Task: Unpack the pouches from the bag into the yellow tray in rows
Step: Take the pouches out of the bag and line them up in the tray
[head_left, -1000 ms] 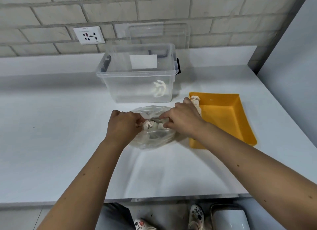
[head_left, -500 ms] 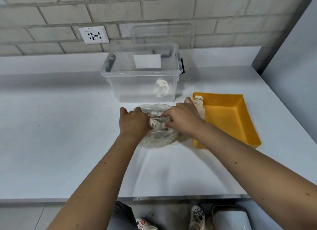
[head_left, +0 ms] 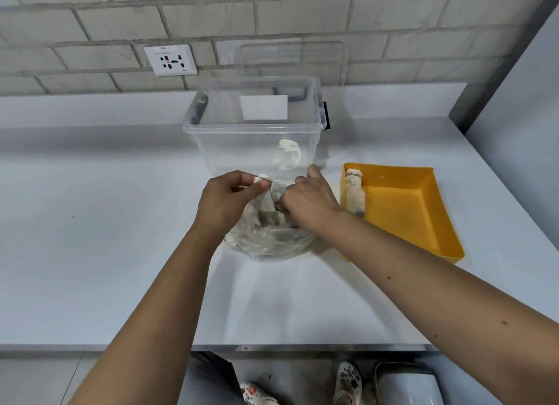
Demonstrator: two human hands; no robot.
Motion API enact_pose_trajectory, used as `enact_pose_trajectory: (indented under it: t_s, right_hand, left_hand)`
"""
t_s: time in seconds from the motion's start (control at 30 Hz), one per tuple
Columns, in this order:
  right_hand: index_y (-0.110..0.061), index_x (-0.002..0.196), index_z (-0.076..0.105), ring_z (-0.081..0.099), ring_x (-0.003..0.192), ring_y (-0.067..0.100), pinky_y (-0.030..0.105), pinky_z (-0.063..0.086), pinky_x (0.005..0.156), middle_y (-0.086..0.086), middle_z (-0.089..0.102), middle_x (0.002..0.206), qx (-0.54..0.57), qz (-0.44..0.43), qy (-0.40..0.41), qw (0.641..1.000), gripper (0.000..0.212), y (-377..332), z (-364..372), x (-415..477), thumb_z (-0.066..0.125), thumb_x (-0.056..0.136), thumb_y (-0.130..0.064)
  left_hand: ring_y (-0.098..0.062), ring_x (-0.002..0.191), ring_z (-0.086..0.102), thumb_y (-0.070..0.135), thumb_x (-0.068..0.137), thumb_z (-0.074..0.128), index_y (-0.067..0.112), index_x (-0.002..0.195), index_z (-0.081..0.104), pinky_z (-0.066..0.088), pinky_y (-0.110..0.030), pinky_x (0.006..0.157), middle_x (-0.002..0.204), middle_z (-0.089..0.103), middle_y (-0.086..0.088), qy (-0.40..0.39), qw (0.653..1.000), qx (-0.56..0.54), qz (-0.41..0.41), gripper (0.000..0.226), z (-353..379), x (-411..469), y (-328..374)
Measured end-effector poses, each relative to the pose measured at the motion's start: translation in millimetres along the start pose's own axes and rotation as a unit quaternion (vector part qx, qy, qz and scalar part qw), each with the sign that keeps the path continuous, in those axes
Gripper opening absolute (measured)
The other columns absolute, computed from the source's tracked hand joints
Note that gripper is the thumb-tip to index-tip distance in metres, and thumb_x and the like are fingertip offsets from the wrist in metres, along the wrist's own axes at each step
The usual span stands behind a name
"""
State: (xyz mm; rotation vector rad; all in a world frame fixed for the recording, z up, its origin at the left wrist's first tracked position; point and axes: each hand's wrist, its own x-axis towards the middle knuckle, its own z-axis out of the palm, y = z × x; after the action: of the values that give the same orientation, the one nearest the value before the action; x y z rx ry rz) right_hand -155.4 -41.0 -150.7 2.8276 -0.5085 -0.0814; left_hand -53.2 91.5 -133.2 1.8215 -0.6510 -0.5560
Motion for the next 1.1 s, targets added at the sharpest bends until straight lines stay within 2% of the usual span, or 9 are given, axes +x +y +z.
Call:
enact_pose_trajectory:
  t_s: [0.1,0.27,0.43,0.5,0.6,0.7,0.93,1.03,1.1]
  right_hand:
    - [-0.023,0.062,0.048,0.05,0.077,0.017,0.038,0.023,0.09,-0.007,0.061,0.07,-0.025,0.001,0.0,1.0,0.029,-0.5,0.9,6.6,0.064,0.084,-0.032]
    - [-0.024,0.063,0.05,0.055,0.08,0.018,0.038,0.027,0.09,-0.006,0.061,0.07,-0.006,0.023,0.001,1.0,0.025,4.7,9.2,9.4,0.064,0.084,-0.028]
    - [-0.025,0.08,0.073,0.058,0.084,0.018,0.037,0.024,0.085,-0.005,0.069,0.078,0.158,0.061,0.03,0.985,0.023,16.1,14.4,1.6,0.059,0.09,-0.04]
    - [-0.026,0.082,0.076,0.06,0.082,0.014,0.034,0.03,0.084,-0.008,0.071,0.08,0.332,0.103,0.048,0.937,0.02,25.4,5.8,-6.8,0.066,0.086,-0.043]
    - [-0.019,0.081,0.075,0.056,0.068,0.008,0.029,0.045,0.073,-0.003,0.07,0.078,0.593,0.138,0.031,0.793,0.013,37.9,-13.5,-20.2,0.074,0.084,-0.032]
    - [-0.016,0.089,0.075,0.052,0.058,0.004,0.02,0.046,0.071,-0.002,0.073,0.083,0.707,0.134,0.013,0.694,0.012,37.6,-27.9,-24.5,0.069,0.089,-0.026]
    - [-0.008,0.092,0.075,0.06,0.069,0.004,0.017,0.042,0.064,0.001,0.073,0.079,0.702,0.191,0.023,0.686,0.019,14.4,-15.1,-9.3,0.066,0.092,-0.025]
    - [-0.007,0.094,0.075,0.056,0.052,-0.003,0.013,0.043,0.058,0.002,0.072,0.079,0.711,0.19,0.023,0.677,0.024,13.4,-13.8,-11.3,0.064,0.093,-0.028]
    - [-0.008,0.09,0.075,0.054,0.049,0.0,0.019,0.046,0.062,0.003,0.073,0.079,0.676,0.189,0.02,0.712,0.03,14.5,-9.2,-13.3,0.058,0.097,-0.032]
  left_hand:
    - [-0.027,0.096,0.07,0.035,0.079,0.082,0.014,0.089,0.076,0.051,-0.043,0.096,0.093,0.077,-0.006,-0.009,1.0,-0.012,-0.006,0.024,0.9,-0.4,1.0]
    - [-0.02,0.08,0.068,0.037,0.08,0.08,0.014,0.086,0.075,0.053,-0.039,0.088,0.087,0.076,-0.007,-0.012,1.0,-0.002,-0.021,0.025,0.6,-2.9,-2.1]
    - [-0.01,0.067,0.062,0.036,0.083,0.078,0.009,0.085,0.069,0.046,-0.026,0.073,0.071,0.072,-0.001,0.018,0.999,-0.009,-0.037,0.029,0.9,-0.9,-1.8]
    - [-0.016,0.071,0.065,0.036,0.085,0.076,0.008,0.084,0.065,0.047,-0.028,0.074,0.072,0.073,-0.005,0.039,0.998,-0.009,-0.04,0.03,1.1,2.0,-2.1]
    - [-0.023,0.077,0.071,0.039,0.088,0.07,0.016,0.082,0.057,0.05,-0.033,0.074,0.079,0.074,-0.007,0.07,0.996,0.018,-0.046,0.027,1.3,5.8,-0.5]
    - [-0.02,0.07,0.074,0.038,0.09,0.068,0.015,0.088,0.059,0.055,-0.038,0.082,0.081,0.074,-0.003,0.071,0.997,0.013,-0.036,0.024,5.8,5.3,6.3]
    - [-0.011,0.079,0.074,0.053,0.092,0.06,0.016,0.11,0.065,0.051,-0.025,0.077,0.092,0.076,0.0,0.002,0.999,-0.001,-0.032,0.041,6.1,-2.5,23.1]
    - [-0.015,0.081,0.073,0.03,0.088,0.073,0.02,0.112,0.065,0.053,-0.03,0.077,0.088,0.077,0.0,-0.014,0.999,0.049,-0.007,0.028,3.2,-5.3,21.7]
    - [-0.021,0.085,0.072,0.022,0.088,0.073,0.019,0.109,0.066,0.053,-0.035,0.081,0.088,0.076,-0.002,0.013,0.998,0.062,-0.003,0.022,1.8,-4.1,18.6]
